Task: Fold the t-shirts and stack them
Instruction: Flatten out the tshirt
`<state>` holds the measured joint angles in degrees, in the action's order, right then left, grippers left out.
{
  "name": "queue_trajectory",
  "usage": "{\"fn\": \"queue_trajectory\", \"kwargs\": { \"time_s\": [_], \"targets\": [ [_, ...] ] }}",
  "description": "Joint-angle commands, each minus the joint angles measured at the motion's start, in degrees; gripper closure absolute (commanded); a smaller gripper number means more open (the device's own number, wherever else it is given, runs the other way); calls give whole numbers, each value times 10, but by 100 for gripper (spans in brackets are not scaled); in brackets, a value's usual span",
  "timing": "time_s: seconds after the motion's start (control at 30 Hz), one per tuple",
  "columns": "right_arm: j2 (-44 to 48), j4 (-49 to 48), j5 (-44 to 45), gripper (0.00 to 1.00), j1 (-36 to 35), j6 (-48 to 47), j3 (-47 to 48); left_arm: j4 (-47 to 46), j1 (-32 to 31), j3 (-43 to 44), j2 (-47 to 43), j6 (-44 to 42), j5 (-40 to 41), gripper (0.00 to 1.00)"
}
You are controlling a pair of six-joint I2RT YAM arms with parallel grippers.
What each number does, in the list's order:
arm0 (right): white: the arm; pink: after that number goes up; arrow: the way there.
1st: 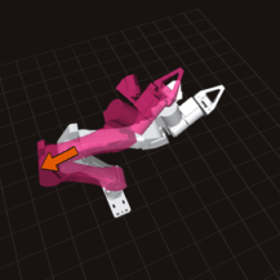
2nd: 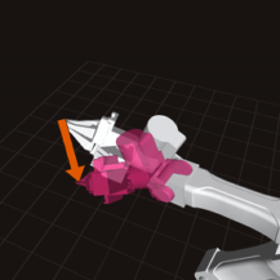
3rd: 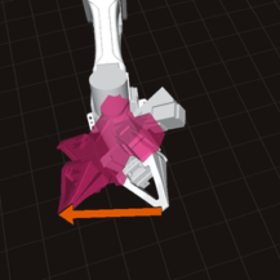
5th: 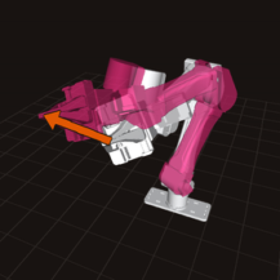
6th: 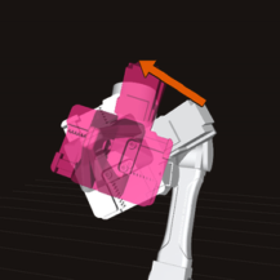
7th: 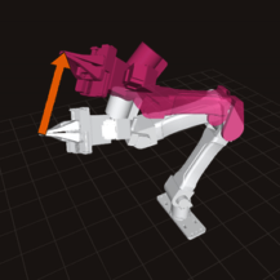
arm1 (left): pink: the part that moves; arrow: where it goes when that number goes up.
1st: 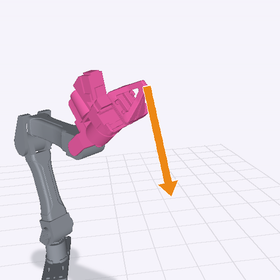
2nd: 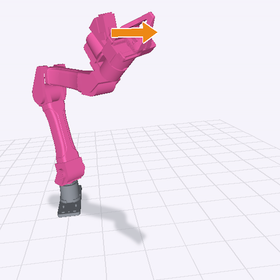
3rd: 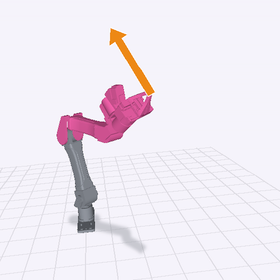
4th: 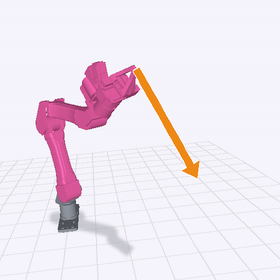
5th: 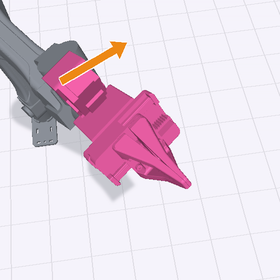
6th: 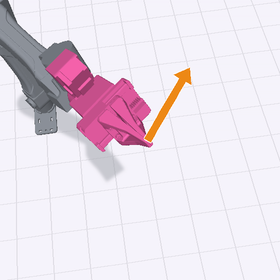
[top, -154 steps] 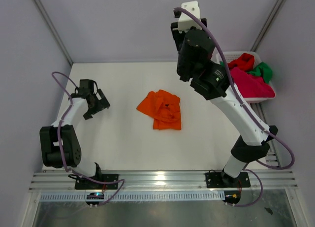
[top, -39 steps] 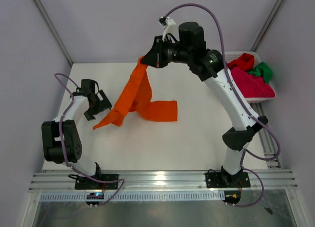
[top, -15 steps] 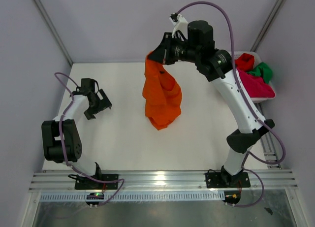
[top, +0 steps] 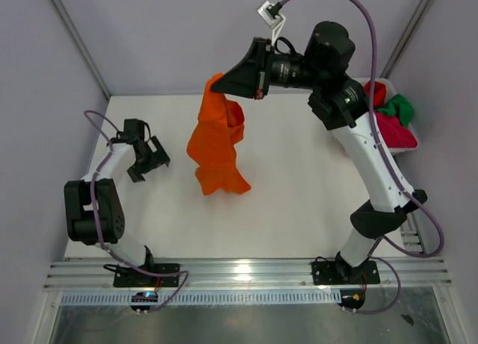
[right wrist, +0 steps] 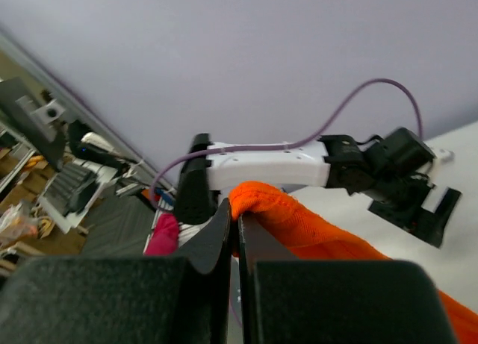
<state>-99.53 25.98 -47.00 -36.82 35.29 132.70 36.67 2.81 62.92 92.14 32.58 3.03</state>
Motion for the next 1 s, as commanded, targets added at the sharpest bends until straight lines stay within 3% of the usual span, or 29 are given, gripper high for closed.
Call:
{"fn": "queue_trajectory", "kwargs": {
  "time_s": [0.0,0.17,0.23,0.33,0.5,0.63,0.67,0.83,0.97],
  "targets": [
    [63,-149,-98,97,-6,82,6,5,3,26,7,-2,6,1],
    [105,-317,-121,97,-6,166,-27,6,3,27,11,-2,7,1],
    [120,-323,-100,97,-4,166,-31,7,3,27,12,-2,7,1],
    [147,-269,-35,97,5,107,-51,7,3,27,14,-2,6,1],
    [180,-108,125,97,53,79,-183,10,2,27,14,-2,7,1],
    [167,90,366,97,82,44,-283,12,3,27,11,-3,13,1],
    [150,137,386,97,92,37,-305,12,3,27,10,-4,15,1],
    [105,141,431,97,97,14,-434,17,2,28,10,-5,18,1],
    [76,118,433,97,97,8,-443,17,3,28,12,-5,19,1]
  ]
}}
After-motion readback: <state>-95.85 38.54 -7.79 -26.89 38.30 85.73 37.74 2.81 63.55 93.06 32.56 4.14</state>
